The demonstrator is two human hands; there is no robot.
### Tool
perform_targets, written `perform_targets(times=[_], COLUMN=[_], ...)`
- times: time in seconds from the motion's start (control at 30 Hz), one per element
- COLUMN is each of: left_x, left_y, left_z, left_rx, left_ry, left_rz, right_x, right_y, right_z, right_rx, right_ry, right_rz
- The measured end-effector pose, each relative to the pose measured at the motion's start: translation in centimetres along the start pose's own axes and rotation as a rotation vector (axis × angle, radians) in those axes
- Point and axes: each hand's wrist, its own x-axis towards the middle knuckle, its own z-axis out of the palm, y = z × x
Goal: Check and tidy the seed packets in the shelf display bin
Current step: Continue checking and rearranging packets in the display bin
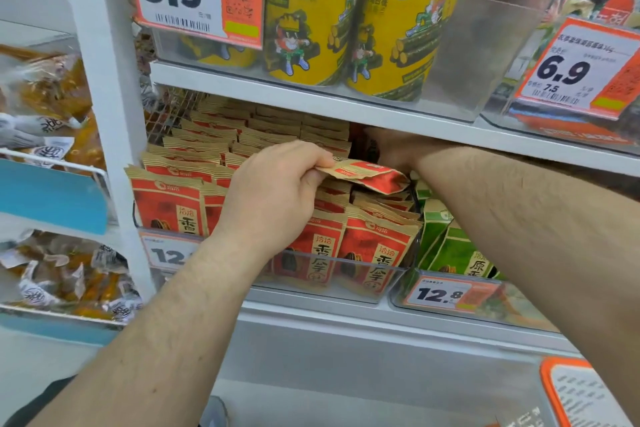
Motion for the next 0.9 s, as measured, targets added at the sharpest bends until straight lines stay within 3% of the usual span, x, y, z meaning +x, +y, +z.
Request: perform_targets(times=[0.3,0.53,0.7,0.9], left_x=[-0.2,-0.5,-0.7,-1.5], left_y=[-0.1,0.1,0.4,0.6], left_z=[0.3,0.3,0.2,-0.2], left_rx=[-0.018,0.010,0.006,0.010], left_ry=[-0.001,-0.029,-0.033,0.010], left_rz=[0.017,0.041,0.054,0.109], right_x=[0.3,-1.7,-5.4,-9.5], right_y=[1.0,1.7,-0.1,-0.9], right_z=[-0.1,-0.1,-0.1,0.7], right_rx=[-0.072,-0.157,0.110,0.186], right_ry=[-0.047,0.095,0.127,0.236], right_rz=[0.039,0.003,0.004,-0.046])
